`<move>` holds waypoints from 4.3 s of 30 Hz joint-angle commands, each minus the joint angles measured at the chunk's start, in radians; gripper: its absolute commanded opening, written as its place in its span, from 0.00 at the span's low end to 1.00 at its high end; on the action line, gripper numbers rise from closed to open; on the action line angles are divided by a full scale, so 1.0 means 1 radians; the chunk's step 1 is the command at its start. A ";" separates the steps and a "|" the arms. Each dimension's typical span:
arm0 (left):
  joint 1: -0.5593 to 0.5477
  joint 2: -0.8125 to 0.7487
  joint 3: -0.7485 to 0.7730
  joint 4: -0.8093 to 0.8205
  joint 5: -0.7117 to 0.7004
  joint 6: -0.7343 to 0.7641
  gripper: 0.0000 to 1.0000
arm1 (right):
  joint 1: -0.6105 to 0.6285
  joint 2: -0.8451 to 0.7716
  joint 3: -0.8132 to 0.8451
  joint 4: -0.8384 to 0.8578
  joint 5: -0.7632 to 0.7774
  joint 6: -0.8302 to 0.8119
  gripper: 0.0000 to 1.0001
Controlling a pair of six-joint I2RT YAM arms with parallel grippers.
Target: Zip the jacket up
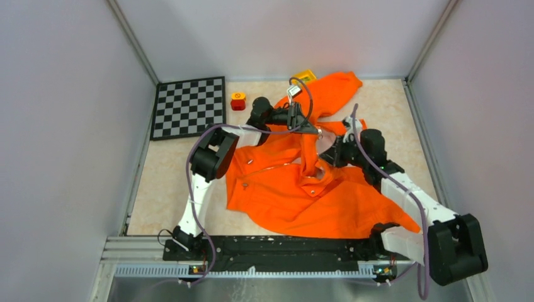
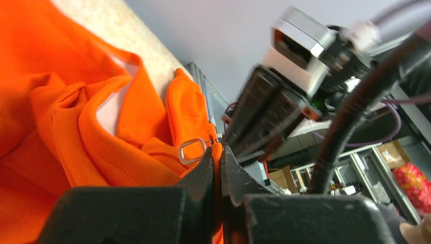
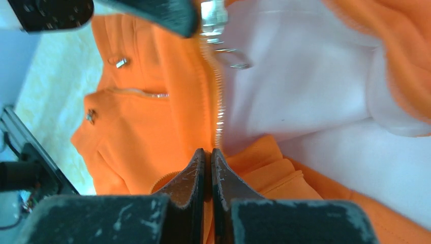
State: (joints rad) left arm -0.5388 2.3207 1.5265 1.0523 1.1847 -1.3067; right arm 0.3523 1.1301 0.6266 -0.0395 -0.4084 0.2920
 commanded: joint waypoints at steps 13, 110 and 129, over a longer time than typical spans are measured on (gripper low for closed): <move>-0.050 -0.004 -0.048 0.447 0.078 -0.108 0.00 | -0.310 -0.047 -0.149 0.605 -0.343 0.277 0.00; -0.189 -0.495 -0.057 -1.106 -0.148 1.811 0.00 | -0.358 0.154 -0.250 1.296 -0.704 0.383 0.00; -0.172 -0.638 -0.152 -0.964 -0.182 1.784 0.00 | -0.282 0.019 -0.252 1.149 -0.695 0.358 0.00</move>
State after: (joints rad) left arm -0.7326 1.7741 1.3811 -0.0639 1.0218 0.4889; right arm 0.0486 1.3006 0.3470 1.3762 -1.0988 0.8646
